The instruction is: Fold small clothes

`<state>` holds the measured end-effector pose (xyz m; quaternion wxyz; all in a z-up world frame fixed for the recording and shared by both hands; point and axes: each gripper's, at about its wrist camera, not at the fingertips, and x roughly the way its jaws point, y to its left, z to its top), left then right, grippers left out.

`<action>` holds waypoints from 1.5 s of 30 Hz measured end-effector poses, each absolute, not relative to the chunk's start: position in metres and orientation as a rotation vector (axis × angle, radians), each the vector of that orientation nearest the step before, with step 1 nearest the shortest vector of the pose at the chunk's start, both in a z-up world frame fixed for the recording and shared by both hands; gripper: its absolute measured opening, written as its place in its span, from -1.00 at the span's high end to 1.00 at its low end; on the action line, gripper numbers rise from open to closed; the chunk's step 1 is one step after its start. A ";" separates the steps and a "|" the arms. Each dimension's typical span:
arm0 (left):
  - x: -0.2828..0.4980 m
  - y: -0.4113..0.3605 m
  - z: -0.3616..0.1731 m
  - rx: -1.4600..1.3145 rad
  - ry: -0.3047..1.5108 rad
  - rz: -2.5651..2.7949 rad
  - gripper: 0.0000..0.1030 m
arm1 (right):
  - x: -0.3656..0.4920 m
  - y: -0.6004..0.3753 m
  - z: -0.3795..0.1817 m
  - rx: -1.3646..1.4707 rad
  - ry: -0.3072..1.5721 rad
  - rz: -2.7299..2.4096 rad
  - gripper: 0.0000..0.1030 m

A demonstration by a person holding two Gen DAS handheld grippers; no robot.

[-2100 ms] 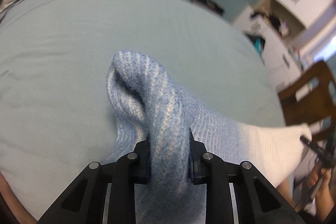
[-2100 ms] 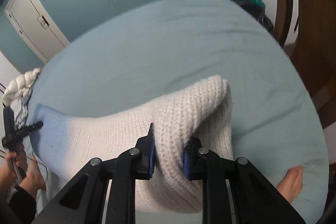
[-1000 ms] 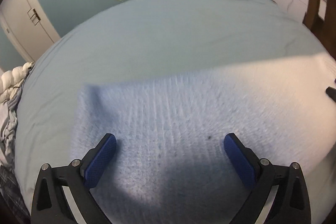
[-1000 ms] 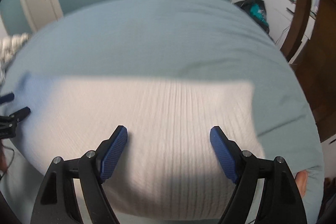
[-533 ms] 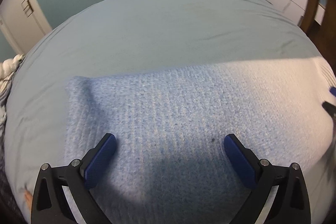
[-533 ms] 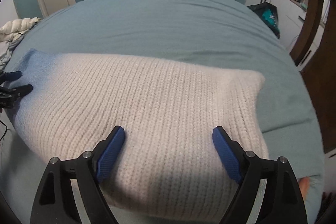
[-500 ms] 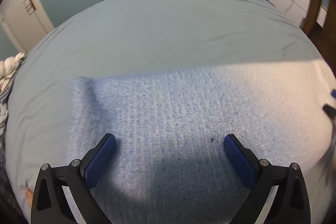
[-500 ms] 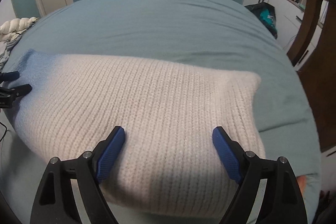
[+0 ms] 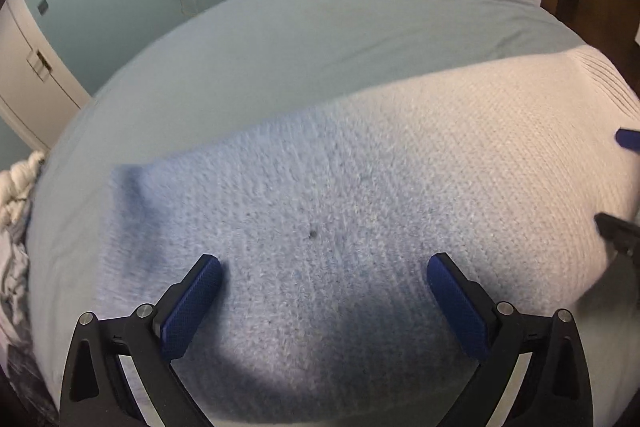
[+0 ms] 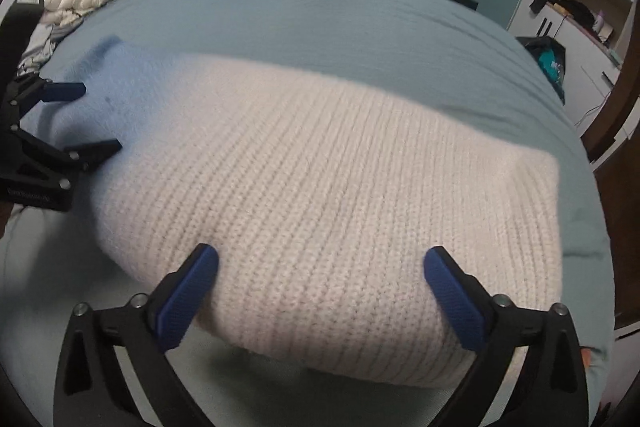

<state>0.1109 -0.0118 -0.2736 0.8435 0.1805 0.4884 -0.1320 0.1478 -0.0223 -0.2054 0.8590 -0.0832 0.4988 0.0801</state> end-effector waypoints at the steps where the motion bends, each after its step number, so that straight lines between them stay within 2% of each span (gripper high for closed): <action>1: 0.113 -0.012 -0.274 0.380 1.032 -0.280 -1.00 | 0.148 -0.023 -0.207 -0.185 1.043 0.174 -0.97; 8: 0.124 -0.022 -0.270 0.382 1.056 -0.262 -1.00 | 0.147 -0.024 -0.206 -0.203 1.038 0.172 -0.97; 16: 0.133 -0.012 -0.235 0.391 1.221 -0.215 -1.00 | 0.161 -0.035 -0.203 -0.197 1.065 0.199 -0.97; 22: 0.143 -0.013 -0.202 0.436 1.197 -0.087 -1.00 | 0.161 -0.040 -0.202 -0.195 1.070 0.237 -0.98; 28: 0.161 -0.006 -0.190 0.289 1.156 0.086 -1.00 | 0.163 -0.047 -0.191 -0.185 1.101 0.264 -0.97; 33: 0.165 0.029 -0.190 0.049 1.129 0.236 -1.00 | 0.161 -0.061 -0.171 -0.129 1.012 0.225 -0.98; 39: 0.139 0.070 -0.206 -0.140 1.102 0.431 -1.00 | 0.170 -0.077 -0.193 -0.076 1.091 0.171 -0.98; 45: 0.088 0.097 -0.230 -0.398 1.101 0.536 -1.00 | 0.172 -0.074 -0.196 -0.082 1.083 0.172 -0.98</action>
